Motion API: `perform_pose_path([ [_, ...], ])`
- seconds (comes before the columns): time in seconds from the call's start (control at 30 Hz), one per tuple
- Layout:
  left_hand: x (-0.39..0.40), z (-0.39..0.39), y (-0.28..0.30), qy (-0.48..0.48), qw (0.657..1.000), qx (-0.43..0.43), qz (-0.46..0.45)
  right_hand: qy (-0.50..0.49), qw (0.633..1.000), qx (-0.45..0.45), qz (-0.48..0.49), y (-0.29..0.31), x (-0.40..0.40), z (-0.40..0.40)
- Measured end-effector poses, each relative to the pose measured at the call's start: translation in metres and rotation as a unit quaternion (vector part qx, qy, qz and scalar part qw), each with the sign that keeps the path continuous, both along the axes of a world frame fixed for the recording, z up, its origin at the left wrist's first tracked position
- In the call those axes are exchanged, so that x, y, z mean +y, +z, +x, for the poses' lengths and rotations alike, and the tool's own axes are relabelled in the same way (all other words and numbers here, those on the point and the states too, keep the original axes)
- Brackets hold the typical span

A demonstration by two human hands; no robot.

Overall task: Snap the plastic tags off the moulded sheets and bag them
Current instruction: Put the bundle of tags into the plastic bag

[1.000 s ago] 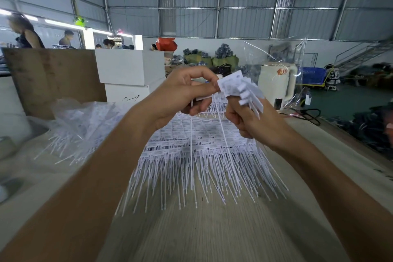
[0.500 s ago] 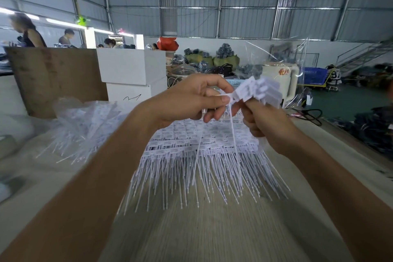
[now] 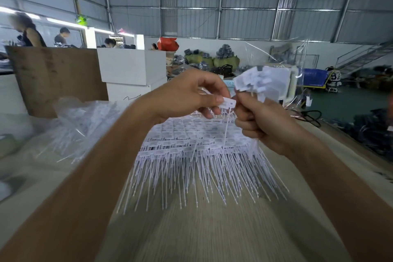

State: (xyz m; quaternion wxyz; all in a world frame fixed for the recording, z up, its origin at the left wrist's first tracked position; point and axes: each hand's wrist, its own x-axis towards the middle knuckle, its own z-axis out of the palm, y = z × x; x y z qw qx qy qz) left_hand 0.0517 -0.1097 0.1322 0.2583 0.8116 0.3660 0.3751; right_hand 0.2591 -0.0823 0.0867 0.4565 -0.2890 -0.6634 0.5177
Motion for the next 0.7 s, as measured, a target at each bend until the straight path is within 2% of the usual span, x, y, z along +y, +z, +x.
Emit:
perform_pose_path([
  [0.1,0.004,0.002,-0.005,0.054,0.999,0.007,0.005,-0.019,0.997,-0.039,0.068,0.001,-0.003,-0.007],
  [0.17,0.007,0.003,-0.006,0.077,0.997,0.007,0.010,-0.018,0.996,-0.028,0.085,0.002,-0.004,-0.005],
  [0.27,0.007,0.003,-0.006,0.080,0.996,-0.007,0.032,-0.010,0.992,-0.039,0.118,0.004,-0.005,-0.001],
  [0.43,0.005,0.004,-0.002,0.051,0.991,-0.119,-0.012,-0.005,0.979,-0.100,0.180,0.007,-0.013,-0.001],
  [0.53,0.005,0.002,-0.001,0.047,0.994,-0.093,-0.016,-0.071,0.932,-0.159,0.318,0.008,-0.013,-0.003],
  [0.6,0.006,0.003,-0.002,0.079,0.996,-0.031,0.001,-0.127,0.873,-0.238,0.406,0.008,-0.010,-0.005],
  [0.7,0.009,0.006,-0.006,0.111,0.993,0.041,0.001,-0.170,0.805,-0.270,0.500,0.005,-0.007,-0.006],
])
